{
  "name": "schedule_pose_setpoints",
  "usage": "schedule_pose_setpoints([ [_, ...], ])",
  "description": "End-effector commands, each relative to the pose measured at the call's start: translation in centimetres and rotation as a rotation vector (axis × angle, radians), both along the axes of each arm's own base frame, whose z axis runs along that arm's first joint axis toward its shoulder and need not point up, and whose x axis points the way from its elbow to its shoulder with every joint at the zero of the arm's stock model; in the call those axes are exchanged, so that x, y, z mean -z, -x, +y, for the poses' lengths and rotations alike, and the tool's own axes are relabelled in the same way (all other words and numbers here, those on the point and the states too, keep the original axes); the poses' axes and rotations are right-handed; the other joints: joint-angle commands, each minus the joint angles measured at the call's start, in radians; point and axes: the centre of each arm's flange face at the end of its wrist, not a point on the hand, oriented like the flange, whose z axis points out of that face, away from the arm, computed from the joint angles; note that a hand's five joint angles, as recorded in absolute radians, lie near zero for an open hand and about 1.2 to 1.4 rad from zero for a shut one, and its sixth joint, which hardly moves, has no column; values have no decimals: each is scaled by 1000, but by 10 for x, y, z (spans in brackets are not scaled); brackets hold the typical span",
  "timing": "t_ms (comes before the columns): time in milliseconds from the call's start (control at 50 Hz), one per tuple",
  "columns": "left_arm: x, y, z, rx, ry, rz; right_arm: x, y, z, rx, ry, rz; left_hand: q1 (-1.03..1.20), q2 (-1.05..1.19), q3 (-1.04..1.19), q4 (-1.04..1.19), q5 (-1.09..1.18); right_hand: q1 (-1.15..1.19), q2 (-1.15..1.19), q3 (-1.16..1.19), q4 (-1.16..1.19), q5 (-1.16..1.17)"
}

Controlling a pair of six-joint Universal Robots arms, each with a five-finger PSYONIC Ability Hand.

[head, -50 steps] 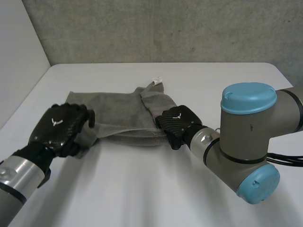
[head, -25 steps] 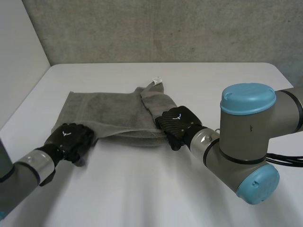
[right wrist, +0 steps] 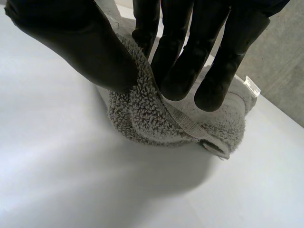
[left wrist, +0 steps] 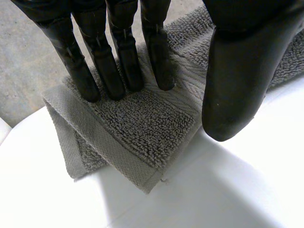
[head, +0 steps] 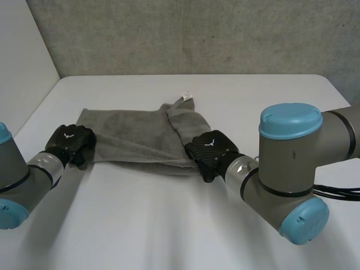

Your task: Fold the towel.

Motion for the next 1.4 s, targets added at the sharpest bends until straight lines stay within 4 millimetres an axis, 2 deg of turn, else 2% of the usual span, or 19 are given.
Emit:
schedule_pose_setpoints([
  [20,6,0,-6,5,17,-8,5,-1,1,-4,-11,9,-26,-46,-46,-34,-22,61,71,69,54,51],
  [500,7,4,-33,9,75,-4,7,-2,2,-7,-13,11,-43,-64,-64,-52,-40,61,71,69,54,51],
  [560,8,5,-33,14,79,-3,8,-2,2,-7,-15,13,80,59,59,72,83,61,71,69,54,51],
  [580,8,6,-33,18,84,-2,9,-2,2,-7,-16,14,353,333,333,345,357,61,71,69,54,51],
  [600,8,6,-33,18,84,-2,8,-2,2,-7,-15,13,356,335,335,348,359,61,71,69,54,51],
  [620,9,6,-33,22,81,2,8,-2,2,-7,-15,13,658,638,638,650,662,61,71,69,54,51],
  [640,8,6,-33,23,82,4,8,-2,2,-5,-16,12,742,722,722,734,746,61,71,69,54,51],
  [720,1,5,-31,19,95,8,9,-2,2,-6,-18,13,743,722,722,735,746,61,71,69,54,51],
  [820,-29,-2,-26,-1,163,17,9,-2,1,-4,-13,7,743,722,722,735,746,61,71,69,54,51],
  [840,-29,-2,-26,-1,163,17,9,-2,0,-3,-11,4,743,722,722,735,746,27,37,35,20,17],
  [860,-35,-4,-25,-7,184,19,9,-2,0,-3,-14,4,743,722,722,735,746,-194,-185,-186,-202,-204],
  [880,-35,-4,-25,-7,184,19,9,-2,0,-3,-14,4,743,722,722,735,746,-196,-187,-189,-204,-206],
  [920,-39,-6,-23,-13,198,19,10,-2,0,-2,-15,3,743,722,722,735,746,-827,-818,-820,-835,-837],
  [940,-45,-10,-21,-23,216,18,10,-2,0,-2,-15,3,743,722,722,735,746,-830,-821,-823,-838,-841],
  [960,-55,-16,-19,-40,240,17,8,-2,-2,5,-10,2,743,722,722,735,746,-1036,-1027,-1029,-1044,-1047],
  [1020,-62,-20,-17,-49,257,15,0,-3,-6,6,5,-9,743,722,722,735,746,-1160,-1151,-1153,-1168,-1171],
  [1140,-86,-30,-7,-76,310,11,-19,1,-11,12,31,-23,743,722,722,735,746,-1160,-1151,-1153,-1168,-1171],
  [1240,-92,-40,2,-86,321,7,-38,16,-32,35,75,50,743,722,722,735,746,-1160,-1151,-1153,-1168,-1171],
  [1400,-93,-46,20,-45,312,17,-34,18,-43,23,118,108,743,722,722,735,746,-1150,-1141,-1143,-1158,-1161],
])
